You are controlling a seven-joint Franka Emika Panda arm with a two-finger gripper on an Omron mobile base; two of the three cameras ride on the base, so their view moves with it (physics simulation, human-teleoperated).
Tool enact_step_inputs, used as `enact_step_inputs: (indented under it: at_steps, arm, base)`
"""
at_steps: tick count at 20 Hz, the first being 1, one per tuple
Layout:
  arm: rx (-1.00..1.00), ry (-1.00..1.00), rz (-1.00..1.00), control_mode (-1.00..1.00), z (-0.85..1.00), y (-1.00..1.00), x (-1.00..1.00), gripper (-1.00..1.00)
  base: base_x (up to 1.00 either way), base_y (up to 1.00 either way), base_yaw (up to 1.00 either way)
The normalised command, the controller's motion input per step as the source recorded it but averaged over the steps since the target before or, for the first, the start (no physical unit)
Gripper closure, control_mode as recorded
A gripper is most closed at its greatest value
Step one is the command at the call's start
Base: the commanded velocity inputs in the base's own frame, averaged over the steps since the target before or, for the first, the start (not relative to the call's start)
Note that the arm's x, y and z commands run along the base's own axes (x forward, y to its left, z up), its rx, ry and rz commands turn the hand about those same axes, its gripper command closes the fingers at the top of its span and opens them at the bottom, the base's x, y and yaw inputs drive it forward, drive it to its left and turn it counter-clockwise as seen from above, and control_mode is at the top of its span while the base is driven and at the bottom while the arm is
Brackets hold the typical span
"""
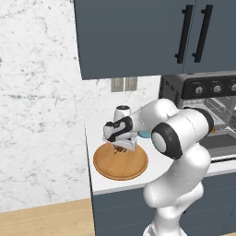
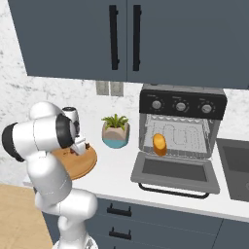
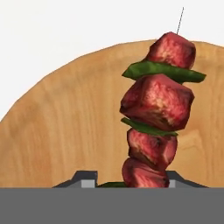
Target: Pick up the kebab skewer and baguette bread, and place them inside the toaster oven. Close the toaster oven door and start by setting the timer.
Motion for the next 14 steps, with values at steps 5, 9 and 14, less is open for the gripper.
enact_step_inputs:
  at_steps: [5, 9, 14]
  arm:
    - [0.05, -0.01, 0.15, -1.00, 0.86, -0.58, -0.28, 1.00]
    - [0.01, 0.00, 0.18, -1.00, 0.94, -0.99, -0.67, 1.00]
    - [0.00, 0.01, 0.12, -1.00, 0.75, -1.00, -0.53, 1.00]
  base:
    - [0.00, 0.00, 0.00]
    - [0.00, 0.00, 0.00]
    - [0.00, 0.00, 0.00]
